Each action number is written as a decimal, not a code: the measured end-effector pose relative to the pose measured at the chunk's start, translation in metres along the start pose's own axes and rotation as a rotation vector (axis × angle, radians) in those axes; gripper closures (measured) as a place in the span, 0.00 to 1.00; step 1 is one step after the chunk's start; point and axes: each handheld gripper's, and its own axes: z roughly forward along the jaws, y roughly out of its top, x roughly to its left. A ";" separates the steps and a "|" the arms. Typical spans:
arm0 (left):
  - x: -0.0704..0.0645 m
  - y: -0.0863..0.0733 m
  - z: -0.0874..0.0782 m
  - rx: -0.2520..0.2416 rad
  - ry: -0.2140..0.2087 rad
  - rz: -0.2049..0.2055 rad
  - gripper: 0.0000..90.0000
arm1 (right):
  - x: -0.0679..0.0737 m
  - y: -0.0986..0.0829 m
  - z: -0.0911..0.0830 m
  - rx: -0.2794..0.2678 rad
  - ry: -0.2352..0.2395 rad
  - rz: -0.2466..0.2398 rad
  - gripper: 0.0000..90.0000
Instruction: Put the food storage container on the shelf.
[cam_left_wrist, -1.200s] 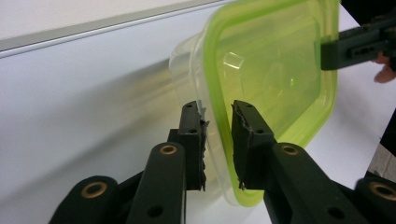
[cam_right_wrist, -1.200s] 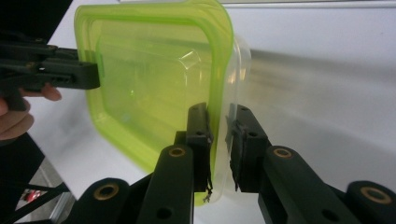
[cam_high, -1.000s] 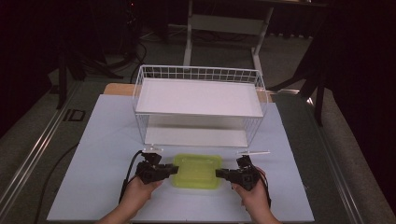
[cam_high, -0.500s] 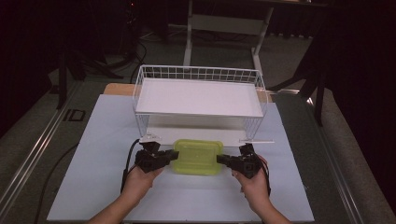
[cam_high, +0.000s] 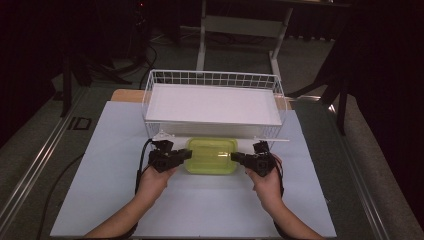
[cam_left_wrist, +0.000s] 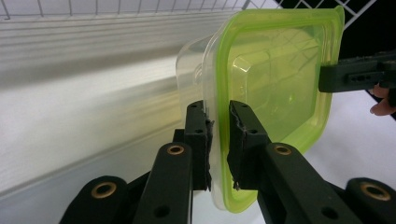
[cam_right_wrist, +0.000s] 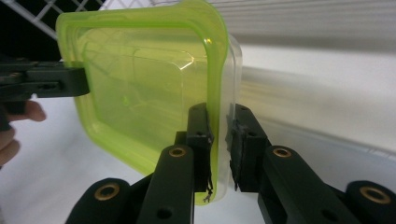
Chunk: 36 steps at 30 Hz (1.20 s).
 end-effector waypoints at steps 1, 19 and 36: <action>0.002 0.001 0.002 -0.005 0.003 -0.003 0.89 | -0.002 0.001 0.002 -0.005 -0.006 -0.001 0.88; 0.026 0.007 0.033 -0.032 0.007 -0.062 0.88 | -0.017 0.013 0.032 -0.046 -0.075 0.017 0.88; 0.028 0.005 0.053 -0.109 0.076 0.044 0.68 | -0.023 0.017 0.047 -0.097 -0.136 0.045 0.78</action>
